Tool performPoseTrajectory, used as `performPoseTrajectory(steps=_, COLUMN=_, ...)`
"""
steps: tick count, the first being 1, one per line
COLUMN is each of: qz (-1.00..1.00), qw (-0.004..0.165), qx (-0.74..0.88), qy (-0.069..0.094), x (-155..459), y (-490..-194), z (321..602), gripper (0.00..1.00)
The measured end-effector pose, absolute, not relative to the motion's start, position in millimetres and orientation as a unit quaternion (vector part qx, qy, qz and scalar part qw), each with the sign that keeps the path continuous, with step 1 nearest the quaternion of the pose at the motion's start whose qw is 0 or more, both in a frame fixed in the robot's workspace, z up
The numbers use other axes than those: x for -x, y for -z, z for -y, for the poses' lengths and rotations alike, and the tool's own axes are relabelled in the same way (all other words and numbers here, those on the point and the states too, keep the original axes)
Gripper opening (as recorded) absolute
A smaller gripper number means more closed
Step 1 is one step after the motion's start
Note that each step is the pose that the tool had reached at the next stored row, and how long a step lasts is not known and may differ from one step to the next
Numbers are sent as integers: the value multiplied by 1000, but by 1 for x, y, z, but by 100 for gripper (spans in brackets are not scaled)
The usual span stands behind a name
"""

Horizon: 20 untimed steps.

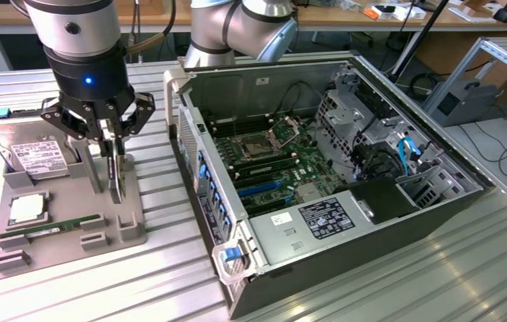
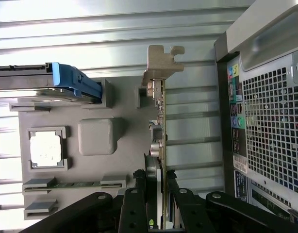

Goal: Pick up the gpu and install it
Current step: 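Pick up the gpu and move the gpu toward the slot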

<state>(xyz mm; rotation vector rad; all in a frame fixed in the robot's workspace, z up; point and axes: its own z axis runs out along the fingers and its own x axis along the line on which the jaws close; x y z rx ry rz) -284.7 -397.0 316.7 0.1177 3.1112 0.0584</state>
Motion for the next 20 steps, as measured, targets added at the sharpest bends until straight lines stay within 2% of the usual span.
performPoseTrajectory(steps=20, qz=-999, qw=14, qx=-38, qy=-19, x=285, y=-325, z=397, gripper=27)
